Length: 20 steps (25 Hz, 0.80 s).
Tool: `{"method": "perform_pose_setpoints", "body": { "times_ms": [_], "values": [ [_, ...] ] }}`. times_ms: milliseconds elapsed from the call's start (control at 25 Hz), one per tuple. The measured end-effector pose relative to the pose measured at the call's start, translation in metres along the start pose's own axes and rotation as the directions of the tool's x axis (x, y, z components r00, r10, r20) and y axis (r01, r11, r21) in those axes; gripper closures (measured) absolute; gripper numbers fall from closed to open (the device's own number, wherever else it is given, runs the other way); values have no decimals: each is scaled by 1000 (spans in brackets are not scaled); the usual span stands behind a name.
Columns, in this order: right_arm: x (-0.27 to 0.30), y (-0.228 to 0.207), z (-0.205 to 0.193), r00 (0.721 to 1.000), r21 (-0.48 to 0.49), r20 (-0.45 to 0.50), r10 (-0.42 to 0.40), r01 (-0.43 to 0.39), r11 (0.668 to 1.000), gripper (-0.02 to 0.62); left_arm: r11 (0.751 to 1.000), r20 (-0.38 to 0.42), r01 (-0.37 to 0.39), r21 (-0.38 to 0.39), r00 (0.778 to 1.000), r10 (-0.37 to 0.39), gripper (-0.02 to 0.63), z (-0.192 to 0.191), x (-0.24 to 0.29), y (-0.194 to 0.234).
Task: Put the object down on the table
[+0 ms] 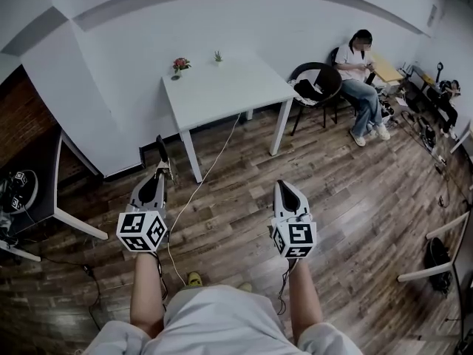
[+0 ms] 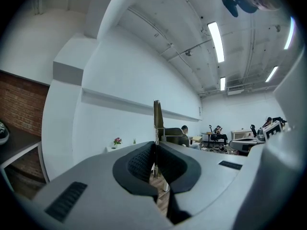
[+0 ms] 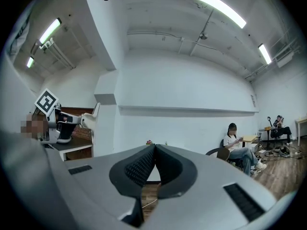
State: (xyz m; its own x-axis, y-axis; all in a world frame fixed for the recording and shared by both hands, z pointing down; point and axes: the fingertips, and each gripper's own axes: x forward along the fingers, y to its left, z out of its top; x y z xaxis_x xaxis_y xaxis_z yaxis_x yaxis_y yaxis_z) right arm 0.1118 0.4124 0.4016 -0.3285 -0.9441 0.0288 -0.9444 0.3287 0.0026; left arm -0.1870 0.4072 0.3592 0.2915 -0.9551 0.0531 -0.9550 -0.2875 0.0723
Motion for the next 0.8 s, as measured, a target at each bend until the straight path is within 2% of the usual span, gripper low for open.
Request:
{"method": "perform_pose_setpoints", "body": {
  "times_ms": [480,800],
  "values": [
    [-9,-42,-4,998,18,5,58,-58,998,588,1000,1,-22,2,1000,22,586,-3,14,-56],
    [10,-44,-11,997,29,5,77,-77,997,588,1000,-15,-16,7,1000,16,586,-14,31,-53]
  ]
}}
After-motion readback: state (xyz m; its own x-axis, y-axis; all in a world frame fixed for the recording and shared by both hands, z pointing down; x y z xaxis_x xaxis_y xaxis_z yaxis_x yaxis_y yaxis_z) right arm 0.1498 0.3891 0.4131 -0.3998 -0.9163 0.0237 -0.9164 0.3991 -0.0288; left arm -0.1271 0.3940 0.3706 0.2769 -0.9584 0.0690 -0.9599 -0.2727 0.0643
